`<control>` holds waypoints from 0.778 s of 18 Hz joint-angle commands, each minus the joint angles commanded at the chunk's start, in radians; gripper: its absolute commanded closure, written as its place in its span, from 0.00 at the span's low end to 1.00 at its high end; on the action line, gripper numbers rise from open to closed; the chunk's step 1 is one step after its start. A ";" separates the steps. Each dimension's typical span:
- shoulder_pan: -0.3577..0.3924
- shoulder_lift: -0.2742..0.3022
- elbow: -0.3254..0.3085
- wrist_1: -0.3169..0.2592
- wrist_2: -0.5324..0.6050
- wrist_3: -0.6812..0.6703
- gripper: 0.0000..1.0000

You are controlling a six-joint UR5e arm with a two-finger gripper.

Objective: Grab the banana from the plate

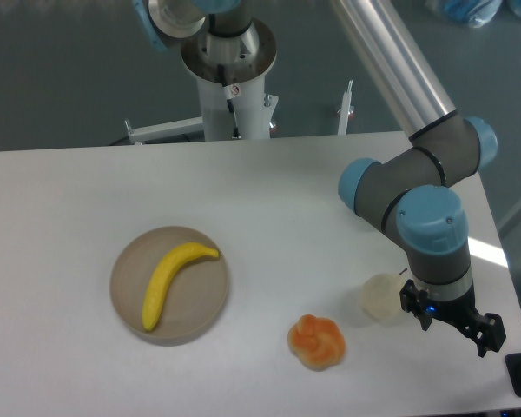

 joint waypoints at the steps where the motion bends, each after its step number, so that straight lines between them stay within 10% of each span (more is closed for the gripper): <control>1: 0.000 0.002 -0.002 0.000 0.000 0.000 0.00; 14: -0.074 0.066 -0.064 -0.006 0.009 -0.178 0.00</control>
